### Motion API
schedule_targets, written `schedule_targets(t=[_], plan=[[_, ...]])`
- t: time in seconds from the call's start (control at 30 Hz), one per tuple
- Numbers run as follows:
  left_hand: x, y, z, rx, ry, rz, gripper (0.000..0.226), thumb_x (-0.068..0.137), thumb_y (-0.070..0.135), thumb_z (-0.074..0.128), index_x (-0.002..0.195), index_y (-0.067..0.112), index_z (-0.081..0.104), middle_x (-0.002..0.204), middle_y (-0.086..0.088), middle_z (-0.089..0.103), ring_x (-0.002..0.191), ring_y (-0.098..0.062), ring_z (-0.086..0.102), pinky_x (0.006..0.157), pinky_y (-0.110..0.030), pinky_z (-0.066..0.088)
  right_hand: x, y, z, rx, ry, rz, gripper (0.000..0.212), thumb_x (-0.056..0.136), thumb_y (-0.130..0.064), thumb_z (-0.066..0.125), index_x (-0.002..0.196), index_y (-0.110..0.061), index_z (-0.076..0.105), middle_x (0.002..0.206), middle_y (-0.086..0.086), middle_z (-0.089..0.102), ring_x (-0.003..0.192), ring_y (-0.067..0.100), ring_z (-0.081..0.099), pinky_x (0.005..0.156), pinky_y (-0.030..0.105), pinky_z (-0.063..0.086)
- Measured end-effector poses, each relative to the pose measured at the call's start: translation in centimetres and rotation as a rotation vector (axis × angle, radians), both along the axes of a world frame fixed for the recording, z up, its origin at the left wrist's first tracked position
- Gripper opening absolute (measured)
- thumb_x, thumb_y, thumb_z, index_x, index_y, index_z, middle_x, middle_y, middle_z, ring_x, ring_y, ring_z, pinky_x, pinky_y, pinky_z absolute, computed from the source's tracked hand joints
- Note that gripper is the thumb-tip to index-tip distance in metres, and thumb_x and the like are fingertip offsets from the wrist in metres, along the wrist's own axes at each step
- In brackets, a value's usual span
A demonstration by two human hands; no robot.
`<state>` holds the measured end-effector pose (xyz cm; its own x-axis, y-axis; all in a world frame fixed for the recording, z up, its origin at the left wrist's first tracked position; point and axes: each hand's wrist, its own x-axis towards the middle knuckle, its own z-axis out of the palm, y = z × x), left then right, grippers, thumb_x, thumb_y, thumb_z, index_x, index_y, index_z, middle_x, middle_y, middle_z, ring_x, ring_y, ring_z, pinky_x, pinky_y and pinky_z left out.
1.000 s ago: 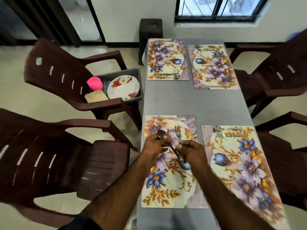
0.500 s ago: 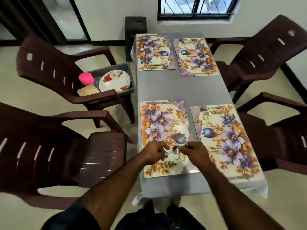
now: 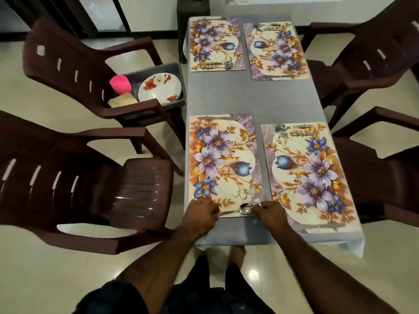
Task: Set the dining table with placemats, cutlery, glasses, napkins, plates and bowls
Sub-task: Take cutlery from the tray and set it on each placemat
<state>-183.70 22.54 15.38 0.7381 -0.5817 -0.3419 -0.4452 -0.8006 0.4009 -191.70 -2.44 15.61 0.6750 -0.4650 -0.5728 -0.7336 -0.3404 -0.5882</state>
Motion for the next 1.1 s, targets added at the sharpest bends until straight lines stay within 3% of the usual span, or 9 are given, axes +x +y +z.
schedule_targets(t=[0.13, 0.37, 0.6, 0.73, 0.8, 0.87, 0.97, 1.03, 1.1], plan=[[-0.1, 0.1, -0.1, -0.041, 0.008, 0.123, 0.037, 0.086, 0.049, 0.057, 0.104, 0.025, 0.078, 0.108, 0.000, 0.072, 0.105, -0.026, 0.063, 0.088, -0.040, 0.052, -0.6, 0.5, -0.1, 0.082, 0.044, 0.005, 0.017, 0.082, -0.027, 0.083, 0.075, -0.012, 0.081, 0.067, 0.001, 0.075, 0.065, 0.016, 0.071, 0.053, 0.024, 0.047], [-0.5, 0.0, -0.5, -0.037, -0.051, 0.155, 0.025, 0.089, 0.041, 0.065, 0.102, 0.023, 0.077, 0.110, 0.001, 0.072, 0.104, -0.026, 0.063, 0.087, -0.038, 0.052, -0.8, 0.3, 0.5, 0.113, 0.056, 0.074, 0.020, 0.090, -0.030, 0.078, 0.086, -0.010, 0.079, 0.081, 0.004, 0.077, 0.073, 0.014, 0.069, 0.057, 0.021, 0.044], [-1.0, 1.4, -0.4, -0.079, -0.067, 0.213, 0.025, 0.091, 0.043, 0.067, 0.107, 0.024, 0.073, 0.115, 0.001, 0.071, 0.107, -0.022, 0.060, 0.090, -0.035, 0.051, -0.4, -0.5, 1.5, 0.020, -0.011, 0.106, 0.027, 0.088, -0.027, 0.079, 0.067, -0.014, 0.070, 0.066, 0.002, 0.063, 0.067, 0.017, 0.056, 0.055, 0.030, 0.036], [-0.9, 2.2, -0.1, -0.126, -0.081, 0.259, 0.030, 0.092, 0.042, 0.067, 0.115, 0.024, 0.074, 0.120, 0.002, 0.072, 0.109, -0.022, 0.062, 0.091, -0.037, 0.053, 0.1, -0.6, 2.3, 0.034, -0.088, 0.061, 0.026, 0.094, -0.028, 0.072, 0.072, -0.013, 0.072, 0.073, 0.006, 0.069, 0.075, 0.026, 0.064, 0.067, 0.036, 0.049], [-0.6, 1.8, 0.7, -0.196, -0.061, 0.302, 0.031, 0.092, 0.042, 0.068, 0.115, 0.023, 0.075, 0.116, 0.004, 0.073, 0.105, -0.019, 0.064, 0.088, -0.035, 0.054, 0.9, 0.0, 3.0, 0.170, -0.167, -0.019, 0.026, 0.100, -0.028, 0.065, 0.082, -0.014, 0.078, 0.081, 0.002, 0.074, 0.077, 0.023, 0.067, 0.069, 0.036, 0.055], [-0.1, 0.6, 1.9, -0.317, 0.087, 0.392, 0.032, 0.091, 0.040, 0.076, 0.116, 0.020, 0.076, 0.110, 0.004, 0.075, 0.098, -0.015, 0.068, 0.084, -0.030, 0.056, 2.2, 1.3, 4.3, 0.361, -0.209, -0.110, 0.022, 0.102, -0.026, 0.066, 0.092, -0.014, 0.082, 0.086, -0.002, 0.074, 0.079, 0.016, 0.065, 0.066, 0.027, 0.054], [1.1, -1.9, 3.8, -0.596, 0.485, 0.506, 0.028, 0.093, 0.027, 0.081, 0.116, 0.012, 0.078, 0.104, -0.002, 0.079, 0.093, -0.015, 0.073, 0.084, -0.028, 0.058, 4.4, 3.3, 5.6, 0.617, -0.227, -0.278, 0.018, 0.096, -0.026, 0.075, 0.106, -0.013, 0.082, 0.105, 0.004, 0.079, 0.099, 0.022, 0.070, 0.080, 0.034, 0.054], [1.9, -2.7, 4.7, -0.733, 0.611, 0.530, 0.013, 0.097, 0.020, 0.077, 0.106, 0.013, 0.080, 0.096, -0.007, 0.080, 0.085, -0.019, 0.074, 0.081, -0.037, 0.059, 5.5, 4.2, 6.1, 0.676, -0.258, -0.384, 0.026, 0.088, -0.027, 0.082, 0.108, -0.009, 0.079, 0.108, 0.009, 0.079, 0.101, 0.025, 0.067, 0.084, 0.038, 0.051], [2.3, -2.9, 5.4, -0.805, 0.685, 0.557, 0.005, 0.097, 0.014, 0.074, 0.099, 0.012, 0.079, 0.090, -0.011, 0.079, 0.077, -0.021, 0.073, 0.073, -0.033, 0.059, 6.0, 4.7, 6.3, 0.680, -0.257, -0.413, 0.029, 0.084, -0.027, 0.086, 0.103, -0.007, 0.078, 0.101, 0.011, 0.078, 0.097, 0.025, 0.065, 0.086, 0.039, 0.049]])
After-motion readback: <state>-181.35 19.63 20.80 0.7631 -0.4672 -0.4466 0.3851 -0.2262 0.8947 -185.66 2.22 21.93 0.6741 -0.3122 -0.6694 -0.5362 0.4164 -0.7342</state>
